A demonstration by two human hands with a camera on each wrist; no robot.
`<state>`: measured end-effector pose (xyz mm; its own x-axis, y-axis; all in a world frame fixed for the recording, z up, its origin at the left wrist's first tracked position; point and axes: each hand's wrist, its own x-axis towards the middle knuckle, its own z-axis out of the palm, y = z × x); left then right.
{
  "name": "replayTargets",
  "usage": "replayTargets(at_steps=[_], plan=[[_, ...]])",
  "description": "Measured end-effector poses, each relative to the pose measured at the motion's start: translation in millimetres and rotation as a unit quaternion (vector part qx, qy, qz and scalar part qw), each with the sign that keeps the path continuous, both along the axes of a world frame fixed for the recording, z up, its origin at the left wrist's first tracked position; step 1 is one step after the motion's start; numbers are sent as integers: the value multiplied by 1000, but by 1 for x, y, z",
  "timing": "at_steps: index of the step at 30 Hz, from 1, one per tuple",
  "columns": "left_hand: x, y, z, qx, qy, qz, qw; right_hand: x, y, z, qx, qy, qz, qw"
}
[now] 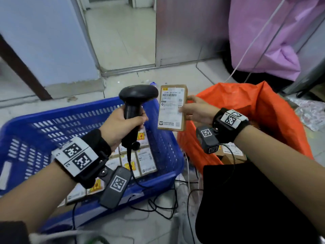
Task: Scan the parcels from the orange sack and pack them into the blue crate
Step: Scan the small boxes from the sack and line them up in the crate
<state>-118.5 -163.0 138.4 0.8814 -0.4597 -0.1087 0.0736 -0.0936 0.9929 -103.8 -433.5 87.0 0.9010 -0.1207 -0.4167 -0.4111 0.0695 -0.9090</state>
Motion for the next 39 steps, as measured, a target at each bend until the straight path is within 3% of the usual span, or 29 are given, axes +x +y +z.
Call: replayTargets(at_steps=[4,11,18,39], plan=[[-10,52,3,25,-27,45,998,4,43,-3,52,6,70,996],[-17,128,-19,40,9,135,990,32,128,-20,35,16,152,988],[-10,158,-49,97,29,178,979,64,199,-44,29,33,185,982],[-17,175,-55,111,69,182,975,80,224,-67,-23,57,199,978]])
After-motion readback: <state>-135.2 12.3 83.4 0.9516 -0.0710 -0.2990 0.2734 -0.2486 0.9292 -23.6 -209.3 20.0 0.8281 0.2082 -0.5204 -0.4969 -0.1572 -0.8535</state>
